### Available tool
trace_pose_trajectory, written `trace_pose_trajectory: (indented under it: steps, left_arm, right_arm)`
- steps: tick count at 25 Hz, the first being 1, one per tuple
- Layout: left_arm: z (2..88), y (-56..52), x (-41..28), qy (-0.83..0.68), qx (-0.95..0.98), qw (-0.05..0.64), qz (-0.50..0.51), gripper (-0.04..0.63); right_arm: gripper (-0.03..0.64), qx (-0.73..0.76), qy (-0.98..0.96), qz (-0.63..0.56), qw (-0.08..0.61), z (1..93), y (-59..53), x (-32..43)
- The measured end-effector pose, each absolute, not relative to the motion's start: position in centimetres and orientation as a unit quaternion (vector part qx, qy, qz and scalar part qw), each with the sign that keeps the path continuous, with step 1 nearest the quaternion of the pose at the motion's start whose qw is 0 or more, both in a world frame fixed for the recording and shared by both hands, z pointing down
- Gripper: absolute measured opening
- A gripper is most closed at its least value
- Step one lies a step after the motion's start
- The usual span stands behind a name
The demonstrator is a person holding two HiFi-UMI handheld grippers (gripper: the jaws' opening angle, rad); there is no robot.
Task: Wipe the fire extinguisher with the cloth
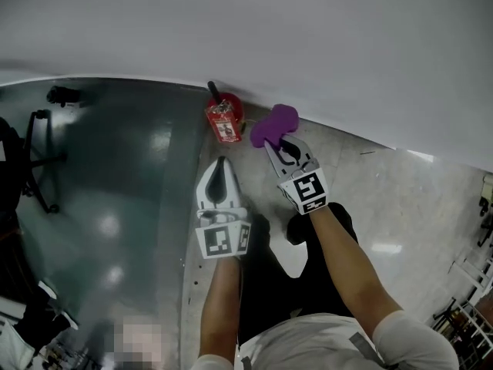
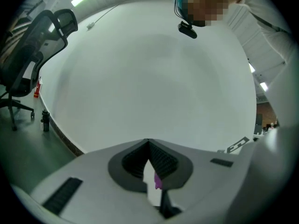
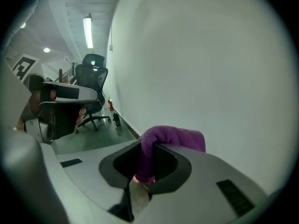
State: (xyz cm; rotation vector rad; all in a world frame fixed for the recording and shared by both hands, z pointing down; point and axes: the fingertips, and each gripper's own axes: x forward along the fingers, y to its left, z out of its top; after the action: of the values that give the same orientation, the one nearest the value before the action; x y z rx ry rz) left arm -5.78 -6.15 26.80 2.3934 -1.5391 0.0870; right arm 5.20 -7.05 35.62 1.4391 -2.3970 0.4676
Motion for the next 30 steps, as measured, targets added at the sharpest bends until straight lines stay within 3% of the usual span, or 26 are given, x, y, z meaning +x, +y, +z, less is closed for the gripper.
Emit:
trace_pose_trajectory:
  steps: [5,9,17,23,30]
  left_arm:
    - [31.4,-6.4,-4.7,-0.539,0.828,0.147,0.038,0.005]
    - [34.8,-7.3,-5.2,-0.52,0.842,0.133,0.05,0.005]
    - [42.8,-7.3,-6.8,-0.509,0.853,0.106,0.047,0.005]
    - [49.7,-7.7,-8.1,-0.514,0.851,0.1,0.033,0.005]
    - [53.7,-6.8,-8.3,-0.505,0.857,0.101,0.027,0.005]
  right_arm:
    - [0.055,0.475,-0.85,0.168,0.152,41.1,-7.9,4.6]
    - [0.055,0.403,-0.879,0.141,0.213,48.0,-6.9,4.2]
    - [0.055,0.44,-0.857,0.172,0.204,61.6,-8.5,5.8]
    - [0.055,0.416,-0.865,0.143,0.242,71.1,-8.1,4.7]
    - [0.055,0.416,-0.862,0.144,0.253,77.5,-8.5,4.5]
